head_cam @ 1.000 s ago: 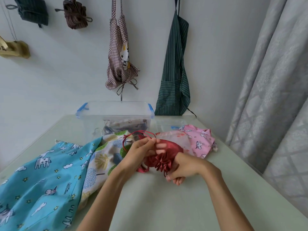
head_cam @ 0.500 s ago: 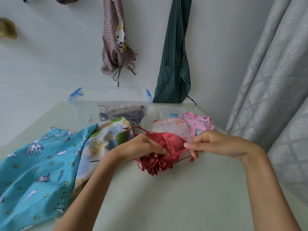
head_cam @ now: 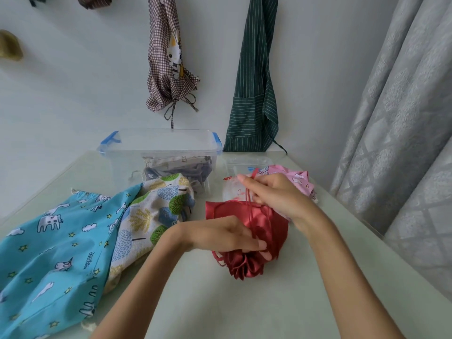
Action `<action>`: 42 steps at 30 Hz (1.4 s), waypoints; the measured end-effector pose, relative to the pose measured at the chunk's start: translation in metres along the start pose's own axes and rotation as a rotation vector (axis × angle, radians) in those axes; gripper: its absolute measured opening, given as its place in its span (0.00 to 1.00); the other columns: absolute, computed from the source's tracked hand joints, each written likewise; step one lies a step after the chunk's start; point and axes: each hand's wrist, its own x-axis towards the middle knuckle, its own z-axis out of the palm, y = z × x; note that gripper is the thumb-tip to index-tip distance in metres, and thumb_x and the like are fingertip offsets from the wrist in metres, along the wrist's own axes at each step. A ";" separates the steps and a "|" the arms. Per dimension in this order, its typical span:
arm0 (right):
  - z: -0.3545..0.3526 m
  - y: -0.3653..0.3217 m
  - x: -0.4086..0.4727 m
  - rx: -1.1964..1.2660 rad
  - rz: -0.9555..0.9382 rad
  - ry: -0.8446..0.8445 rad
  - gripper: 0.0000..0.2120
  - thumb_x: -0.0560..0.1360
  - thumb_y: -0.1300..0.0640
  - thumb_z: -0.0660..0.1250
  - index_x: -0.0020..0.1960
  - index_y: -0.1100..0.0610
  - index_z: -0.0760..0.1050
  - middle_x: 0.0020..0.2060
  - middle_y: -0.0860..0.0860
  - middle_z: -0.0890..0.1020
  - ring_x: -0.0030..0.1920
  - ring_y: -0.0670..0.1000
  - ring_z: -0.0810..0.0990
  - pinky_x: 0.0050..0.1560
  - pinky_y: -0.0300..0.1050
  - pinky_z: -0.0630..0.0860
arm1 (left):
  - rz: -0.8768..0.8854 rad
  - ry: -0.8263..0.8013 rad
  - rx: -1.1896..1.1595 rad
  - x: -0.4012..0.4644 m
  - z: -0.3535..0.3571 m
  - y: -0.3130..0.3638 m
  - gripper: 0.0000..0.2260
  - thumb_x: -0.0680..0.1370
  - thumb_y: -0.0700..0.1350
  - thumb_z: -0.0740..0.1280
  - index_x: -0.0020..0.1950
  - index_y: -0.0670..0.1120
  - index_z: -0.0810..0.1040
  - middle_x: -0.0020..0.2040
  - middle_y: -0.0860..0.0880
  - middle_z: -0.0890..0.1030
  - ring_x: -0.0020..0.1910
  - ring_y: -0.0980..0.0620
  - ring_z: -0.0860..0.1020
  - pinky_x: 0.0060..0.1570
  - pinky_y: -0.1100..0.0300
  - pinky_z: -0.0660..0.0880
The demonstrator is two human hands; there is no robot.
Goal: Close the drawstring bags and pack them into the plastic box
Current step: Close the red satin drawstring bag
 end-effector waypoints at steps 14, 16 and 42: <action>-0.032 0.013 -0.008 -0.359 -0.237 -0.286 0.26 0.73 0.70 0.60 0.57 0.42 0.77 0.62 0.39 0.75 0.62 0.39 0.68 0.59 0.31 0.62 | 0.077 0.154 -0.355 -0.015 -0.013 -0.002 0.23 0.82 0.49 0.55 0.30 0.54 0.81 0.27 0.60 0.76 0.29 0.58 0.65 0.32 0.68 0.64; -0.030 0.016 -0.007 -0.462 -0.272 -0.323 0.26 0.72 0.68 0.63 0.56 0.38 0.76 0.62 0.41 0.74 0.66 0.42 0.64 0.67 0.38 0.58 | 0.081 0.159 -0.383 -0.015 -0.014 -0.002 0.21 0.82 0.48 0.56 0.32 0.51 0.80 0.26 0.59 0.75 0.26 0.61 0.65 0.29 0.70 0.64; -0.016 0.005 -0.008 -0.220 -0.211 -0.102 0.09 0.78 0.56 0.62 0.53 0.48 0.79 0.48 0.41 0.81 0.50 0.42 0.78 0.50 0.29 0.72 | 0.013 0.578 -0.640 -0.014 -0.023 -0.009 0.07 0.71 0.41 0.73 0.43 0.52 0.86 0.41 0.56 0.85 0.39 0.65 0.79 0.38 0.70 0.72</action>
